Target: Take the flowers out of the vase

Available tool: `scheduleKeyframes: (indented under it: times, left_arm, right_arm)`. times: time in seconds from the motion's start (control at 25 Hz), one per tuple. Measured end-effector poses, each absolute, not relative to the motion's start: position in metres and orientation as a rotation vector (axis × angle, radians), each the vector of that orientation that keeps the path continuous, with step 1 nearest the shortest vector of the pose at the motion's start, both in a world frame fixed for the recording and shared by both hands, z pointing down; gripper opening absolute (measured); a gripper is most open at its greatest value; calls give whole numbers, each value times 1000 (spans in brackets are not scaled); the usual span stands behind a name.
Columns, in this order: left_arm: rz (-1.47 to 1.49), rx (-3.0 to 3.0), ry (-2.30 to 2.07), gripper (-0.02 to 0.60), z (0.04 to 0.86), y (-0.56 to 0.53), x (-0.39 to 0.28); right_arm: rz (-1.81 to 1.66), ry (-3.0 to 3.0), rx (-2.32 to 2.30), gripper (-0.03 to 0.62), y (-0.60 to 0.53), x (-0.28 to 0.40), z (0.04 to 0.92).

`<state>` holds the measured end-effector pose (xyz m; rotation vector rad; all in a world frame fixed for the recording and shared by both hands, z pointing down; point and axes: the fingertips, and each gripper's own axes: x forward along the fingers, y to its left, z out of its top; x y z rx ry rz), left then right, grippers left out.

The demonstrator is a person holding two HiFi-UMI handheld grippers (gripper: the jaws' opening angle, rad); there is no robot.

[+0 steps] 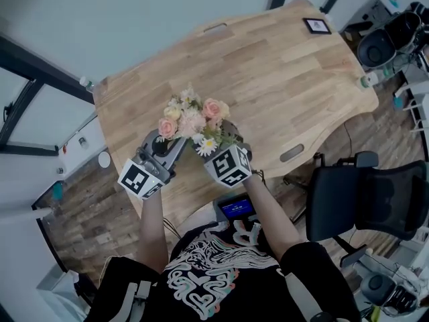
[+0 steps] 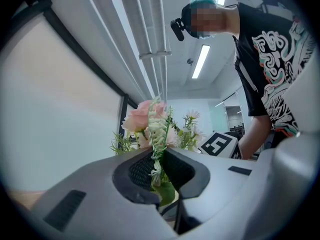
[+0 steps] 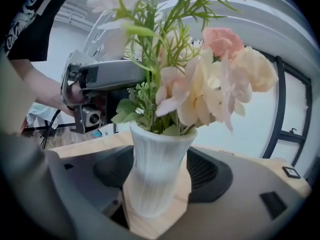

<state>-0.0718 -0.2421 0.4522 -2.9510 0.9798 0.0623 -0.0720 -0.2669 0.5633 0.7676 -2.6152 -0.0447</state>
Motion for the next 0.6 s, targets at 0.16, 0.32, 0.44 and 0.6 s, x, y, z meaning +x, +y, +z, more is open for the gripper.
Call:
scheduleKeyframes:
  times: [0.16,0.32,0.44,0.6]
  left_arm:
    - [115,-2939,1001,44,441,-244,-77]
    - [114,-2916,1000,44,429,-243,-79]
    - [96,-2905,1001,44,424,-242,-79]
    - [84,-2896,1013,44,420,-238,-80]
  right_arm:
    - [-47,-2609,768,340,-267,-73,563]
    - [-39,-2603,777,339,-267,-73,564]
    - [-31,-2593,777,339,-266,-72,566]
    - [-25,-2585,770,333,-265,-71,567]
